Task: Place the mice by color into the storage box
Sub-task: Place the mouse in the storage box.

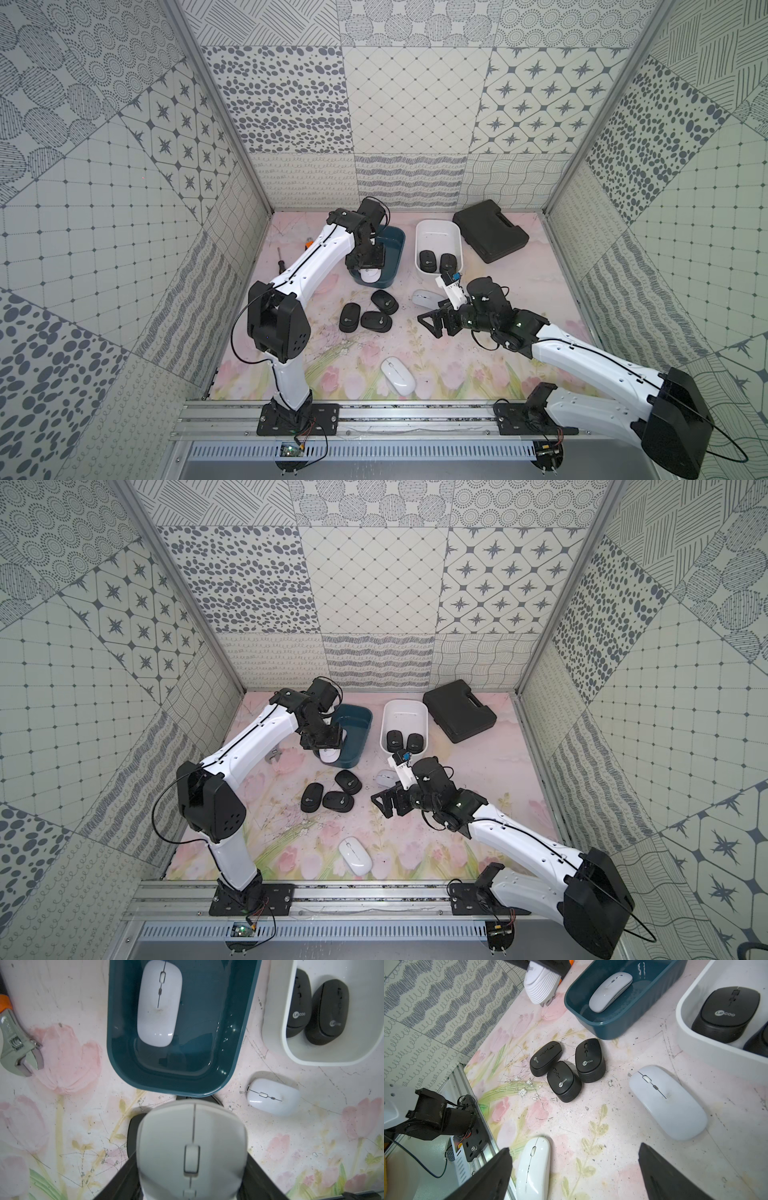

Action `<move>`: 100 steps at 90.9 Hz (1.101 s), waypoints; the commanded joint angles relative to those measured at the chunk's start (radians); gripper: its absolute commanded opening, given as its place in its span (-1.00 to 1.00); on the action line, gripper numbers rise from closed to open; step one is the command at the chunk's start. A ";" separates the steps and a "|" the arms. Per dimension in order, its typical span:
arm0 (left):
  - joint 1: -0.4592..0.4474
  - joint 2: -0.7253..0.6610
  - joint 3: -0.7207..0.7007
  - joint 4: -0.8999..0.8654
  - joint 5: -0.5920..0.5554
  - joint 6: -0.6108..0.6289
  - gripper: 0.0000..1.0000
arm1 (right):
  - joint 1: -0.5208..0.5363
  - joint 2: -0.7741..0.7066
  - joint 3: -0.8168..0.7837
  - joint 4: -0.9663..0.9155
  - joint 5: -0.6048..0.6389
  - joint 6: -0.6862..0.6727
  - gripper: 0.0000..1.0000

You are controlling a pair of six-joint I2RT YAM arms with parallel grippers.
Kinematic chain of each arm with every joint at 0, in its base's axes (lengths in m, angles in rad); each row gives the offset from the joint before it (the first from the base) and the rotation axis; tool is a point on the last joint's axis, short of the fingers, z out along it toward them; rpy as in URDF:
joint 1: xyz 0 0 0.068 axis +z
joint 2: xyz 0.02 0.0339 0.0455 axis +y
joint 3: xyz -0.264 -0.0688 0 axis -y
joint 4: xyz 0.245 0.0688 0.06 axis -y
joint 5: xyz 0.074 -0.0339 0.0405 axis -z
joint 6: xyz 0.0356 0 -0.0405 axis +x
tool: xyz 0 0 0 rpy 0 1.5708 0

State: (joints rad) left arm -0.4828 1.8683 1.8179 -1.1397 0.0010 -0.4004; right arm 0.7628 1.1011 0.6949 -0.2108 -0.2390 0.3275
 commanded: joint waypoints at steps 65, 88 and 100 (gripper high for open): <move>0.034 0.450 0.385 0.089 -0.069 0.354 -0.04 | 0.001 -0.008 -0.021 -0.025 0.044 -0.022 0.98; 0.029 0.467 0.332 0.139 -0.061 0.333 -0.02 | -0.001 -0.005 -0.032 -0.015 0.041 -0.012 0.98; 0.020 0.475 0.309 0.148 -0.051 0.323 -0.03 | -0.001 -0.011 -0.039 -0.012 0.046 -0.007 0.98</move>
State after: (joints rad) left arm -0.4545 2.3352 2.1506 -1.0336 -0.0582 -0.0872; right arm 0.7624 1.1007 0.6727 -0.2501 -0.2073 0.3248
